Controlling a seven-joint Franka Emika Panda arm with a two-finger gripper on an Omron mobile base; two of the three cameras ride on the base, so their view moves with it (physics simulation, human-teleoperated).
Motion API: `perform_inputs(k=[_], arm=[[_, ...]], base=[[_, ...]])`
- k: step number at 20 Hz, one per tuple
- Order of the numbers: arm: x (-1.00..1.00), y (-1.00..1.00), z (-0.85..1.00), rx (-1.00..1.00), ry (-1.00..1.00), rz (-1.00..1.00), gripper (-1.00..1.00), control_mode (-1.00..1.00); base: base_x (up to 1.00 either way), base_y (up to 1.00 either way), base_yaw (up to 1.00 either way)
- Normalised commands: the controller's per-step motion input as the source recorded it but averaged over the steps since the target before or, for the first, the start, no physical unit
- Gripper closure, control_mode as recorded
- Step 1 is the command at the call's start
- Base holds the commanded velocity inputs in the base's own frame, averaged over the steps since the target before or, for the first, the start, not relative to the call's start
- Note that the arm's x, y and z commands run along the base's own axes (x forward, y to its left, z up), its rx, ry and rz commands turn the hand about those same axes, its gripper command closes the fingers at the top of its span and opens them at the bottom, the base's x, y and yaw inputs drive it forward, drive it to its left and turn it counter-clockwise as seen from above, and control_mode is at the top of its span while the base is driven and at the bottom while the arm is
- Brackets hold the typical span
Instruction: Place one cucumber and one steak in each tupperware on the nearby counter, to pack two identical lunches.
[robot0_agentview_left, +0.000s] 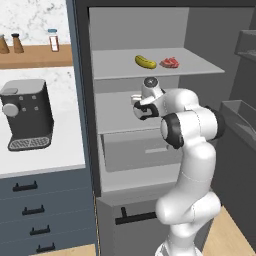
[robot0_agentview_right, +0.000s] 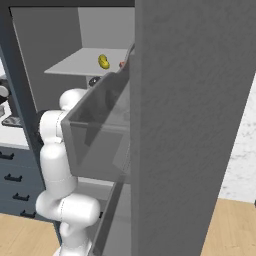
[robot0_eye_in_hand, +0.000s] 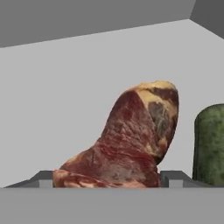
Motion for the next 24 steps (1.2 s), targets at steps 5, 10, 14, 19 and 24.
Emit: perform_inputs(k=[5, 10, 14, 19, 24], arm=[[-0.76, 0.04, -0.05, 0.00, -0.09, 0.00, 1.00, -1.00], [-0.99, 0.29, 0.48, 0.00, -0.13, 0.12, 1.00, -1.00], [-0.99, 0.60, 0.84, -0.02, -0.02, 0.16, 1.00, -1.00], [-1.00, 0.31, 0.79, 0.00, 0.00, 0.04, 1.00, -1.00], [-1.00, 0.03, 0.58, 0.00, 0.02, 0.00, 1.00, -1.00]], base=[[0.00, 0.00, 0.00], [0.00, 0.00, 0.00], [0.00, 0.00, 0.00], [0.00, 0.00, 0.00], [0.00, 0.00, 0.00]])
